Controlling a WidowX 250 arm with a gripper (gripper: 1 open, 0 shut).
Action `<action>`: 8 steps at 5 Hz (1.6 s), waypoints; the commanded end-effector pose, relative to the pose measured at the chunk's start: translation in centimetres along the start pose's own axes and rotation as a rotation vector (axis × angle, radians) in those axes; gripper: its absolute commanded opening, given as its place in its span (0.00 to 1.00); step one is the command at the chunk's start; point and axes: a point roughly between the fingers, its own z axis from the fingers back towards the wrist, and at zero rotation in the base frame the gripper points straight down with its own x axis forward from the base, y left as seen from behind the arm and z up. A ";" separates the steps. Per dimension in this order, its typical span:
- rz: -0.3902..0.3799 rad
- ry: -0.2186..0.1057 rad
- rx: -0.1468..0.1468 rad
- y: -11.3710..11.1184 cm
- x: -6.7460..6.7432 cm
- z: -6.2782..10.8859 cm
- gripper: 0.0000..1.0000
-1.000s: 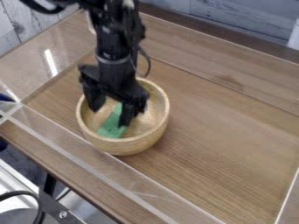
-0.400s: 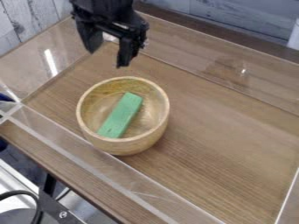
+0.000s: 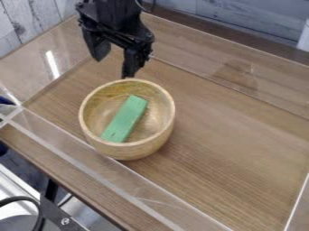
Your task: Put the green block in the brown bowl
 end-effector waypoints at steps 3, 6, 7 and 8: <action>0.074 -0.028 -0.003 -0.5 3.0 -1.0 1.00; 0.052 0.048 -0.126 0.1 4.0 -2.6 1.00; 0.077 0.036 -0.152 0.9 3.7 -2.4 1.00; 0.105 0.021 -0.176 1.6 3.6 -2.3 1.00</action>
